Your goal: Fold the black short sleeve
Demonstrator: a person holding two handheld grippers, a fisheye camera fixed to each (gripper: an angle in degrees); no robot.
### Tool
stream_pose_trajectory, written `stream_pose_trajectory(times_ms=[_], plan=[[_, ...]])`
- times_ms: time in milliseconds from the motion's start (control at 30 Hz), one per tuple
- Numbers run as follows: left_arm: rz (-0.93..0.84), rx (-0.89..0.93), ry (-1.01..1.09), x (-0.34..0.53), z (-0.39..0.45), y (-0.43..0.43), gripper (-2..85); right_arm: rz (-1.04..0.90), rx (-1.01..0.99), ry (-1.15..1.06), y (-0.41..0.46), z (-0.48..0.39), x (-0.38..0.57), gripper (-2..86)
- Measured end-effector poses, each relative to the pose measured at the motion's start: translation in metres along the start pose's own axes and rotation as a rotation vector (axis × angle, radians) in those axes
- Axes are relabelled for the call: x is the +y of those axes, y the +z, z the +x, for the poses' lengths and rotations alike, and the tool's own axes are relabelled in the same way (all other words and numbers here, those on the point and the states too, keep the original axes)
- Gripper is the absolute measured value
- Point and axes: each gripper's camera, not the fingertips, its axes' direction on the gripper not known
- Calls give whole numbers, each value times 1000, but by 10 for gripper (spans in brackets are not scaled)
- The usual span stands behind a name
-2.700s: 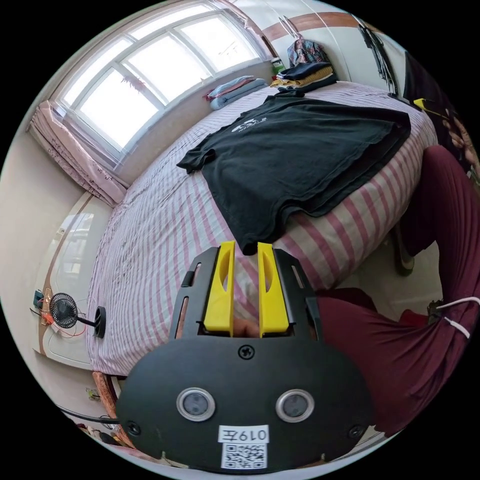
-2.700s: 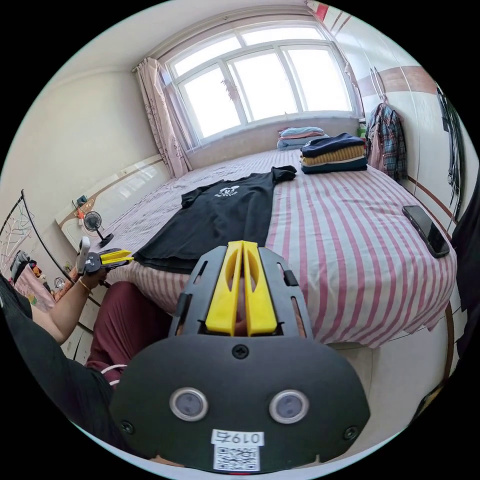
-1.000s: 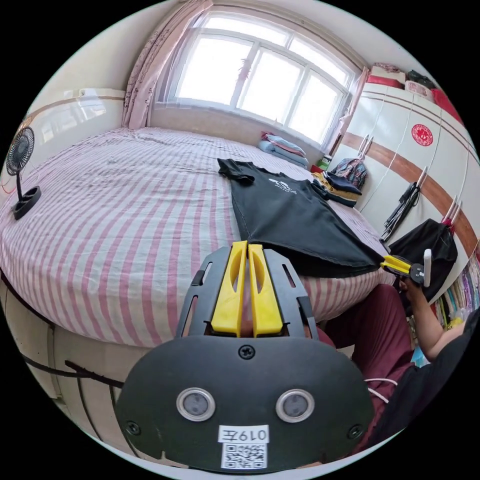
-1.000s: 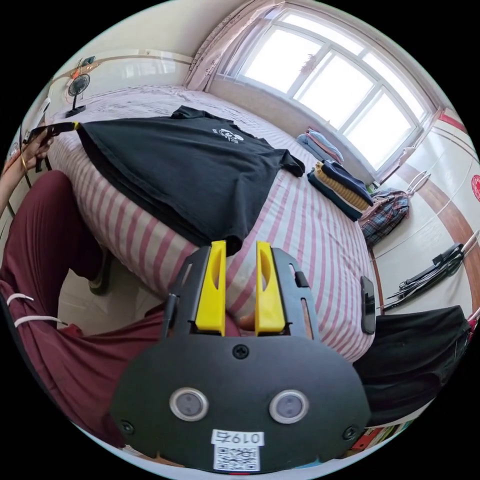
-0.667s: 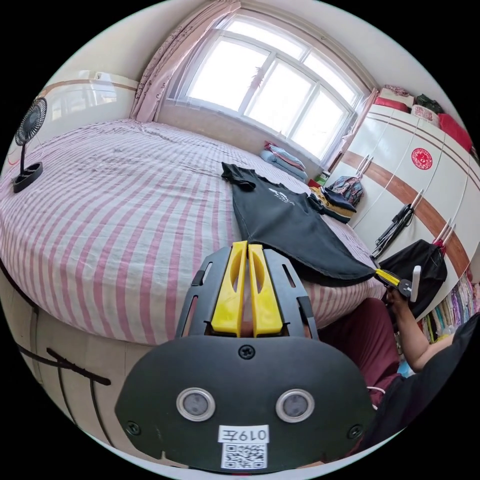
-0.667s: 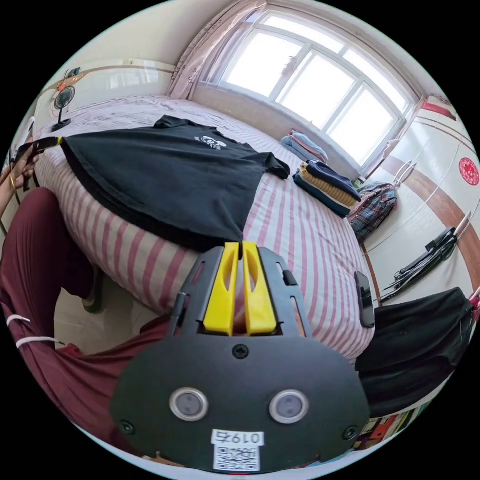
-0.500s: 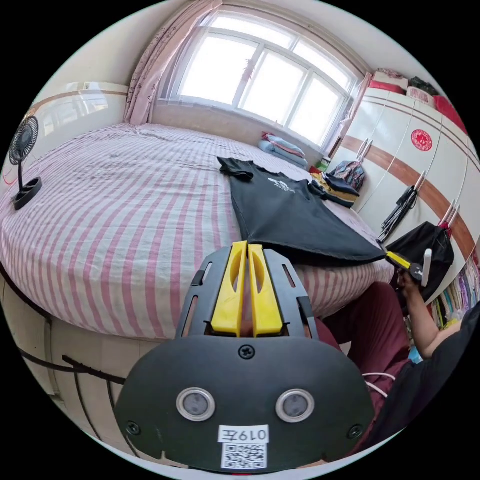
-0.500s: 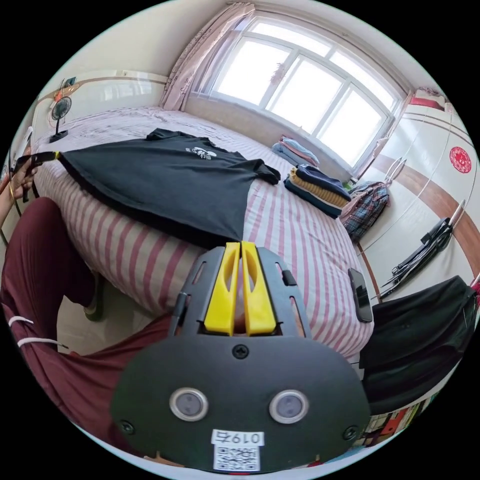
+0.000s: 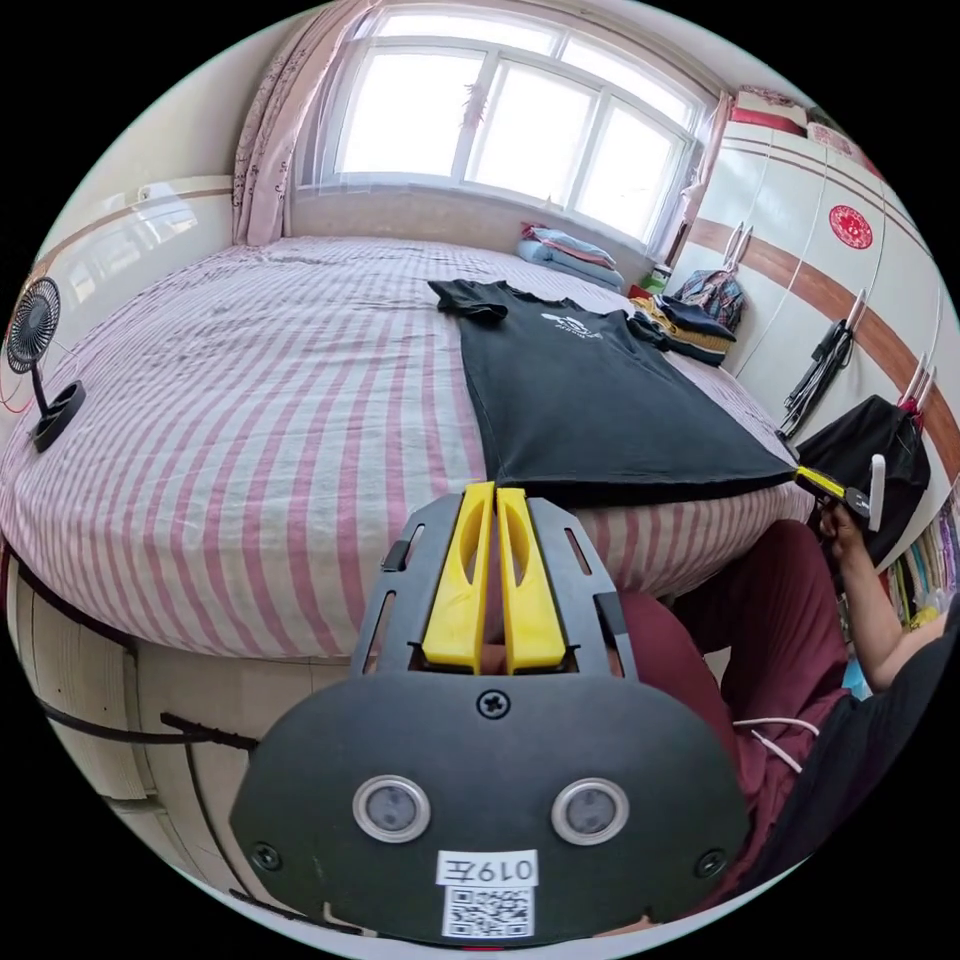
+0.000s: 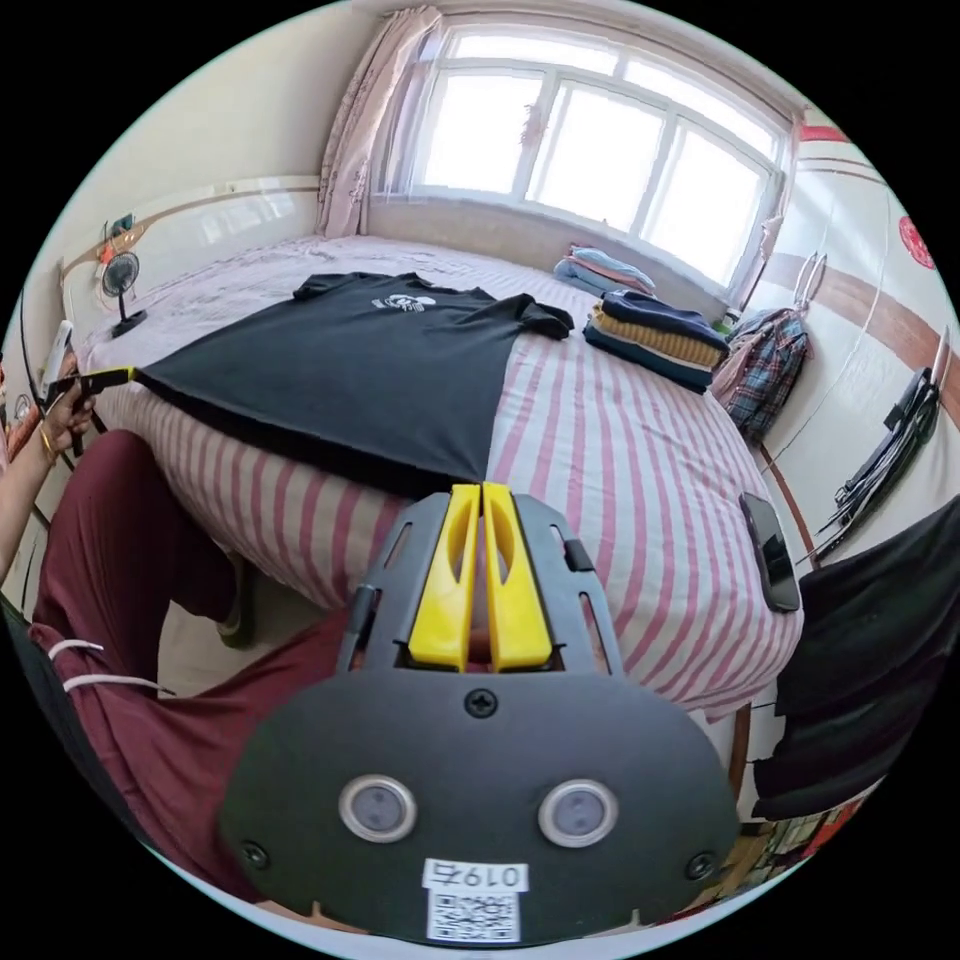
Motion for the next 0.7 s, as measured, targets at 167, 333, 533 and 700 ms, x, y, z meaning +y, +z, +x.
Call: stream_pose_trajectory(times_ms=[167,333,533,700], plan=[[-38,-88,78,-3,22,-1,7,7,-26,-19,-8,8,7,-9],[-161,-100,149,-10,35,18,8,-105,0,-134,11,-1,4,-6],[-202,-99,182,3,34,22,10,-72,6,-118,9,11,11,41],[-182,-90,152,16,26,6,15,-77,90,-181,2,7,21,62]])
